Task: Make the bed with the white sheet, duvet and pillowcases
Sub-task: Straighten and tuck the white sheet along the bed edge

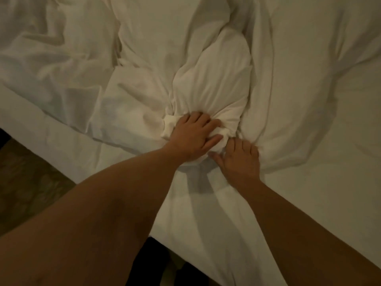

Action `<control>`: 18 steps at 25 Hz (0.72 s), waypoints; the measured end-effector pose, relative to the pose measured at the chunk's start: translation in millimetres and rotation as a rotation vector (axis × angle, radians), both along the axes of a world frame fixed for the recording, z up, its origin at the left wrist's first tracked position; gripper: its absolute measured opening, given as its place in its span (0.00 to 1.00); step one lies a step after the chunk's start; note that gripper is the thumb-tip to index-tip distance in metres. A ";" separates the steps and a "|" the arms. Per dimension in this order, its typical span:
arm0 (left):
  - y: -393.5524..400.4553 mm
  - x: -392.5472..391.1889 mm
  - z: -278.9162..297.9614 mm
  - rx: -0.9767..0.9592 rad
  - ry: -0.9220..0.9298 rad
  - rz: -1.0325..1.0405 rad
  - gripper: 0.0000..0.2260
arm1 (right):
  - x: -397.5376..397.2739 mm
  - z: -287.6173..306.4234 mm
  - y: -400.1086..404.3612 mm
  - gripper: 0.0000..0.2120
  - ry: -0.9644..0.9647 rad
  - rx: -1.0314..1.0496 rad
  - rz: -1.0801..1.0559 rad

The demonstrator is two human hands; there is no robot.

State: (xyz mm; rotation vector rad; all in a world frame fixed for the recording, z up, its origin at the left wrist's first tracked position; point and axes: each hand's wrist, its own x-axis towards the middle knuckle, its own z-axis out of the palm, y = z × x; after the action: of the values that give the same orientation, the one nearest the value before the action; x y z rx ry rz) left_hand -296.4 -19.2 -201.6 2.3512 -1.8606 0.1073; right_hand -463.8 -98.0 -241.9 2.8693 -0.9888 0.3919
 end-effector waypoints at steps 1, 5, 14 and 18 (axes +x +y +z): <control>0.8 -0.9 -1.1 0.006 0.006 0.016 0.22 | 2.8 1.9 -3.6 0.29 0.009 0.008 0.029; 2.8 -8.7 14.4 0.021 0.056 0.120 0.23 | 2.5 39.5 -14.7 0.35 0.181 0.283 0.090; 50.1 -55.6 103.3 0.040 0.050 0.120 0.24 | -149.6 150.3 -31.5 0.36 0.183 0.184 0.146; 93.1 -83.4 98.4 0.019 -0.006 0.126 0.28 | -293.7 178.0 -72.5 0.35 0.285 0.182 0.136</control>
State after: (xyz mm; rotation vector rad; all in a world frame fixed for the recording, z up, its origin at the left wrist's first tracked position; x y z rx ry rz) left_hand -379.9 74.0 -103.2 2.4829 -1.7219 0.1102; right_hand -757.5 -170.5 -63.9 3.0469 -0.8207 -0.1056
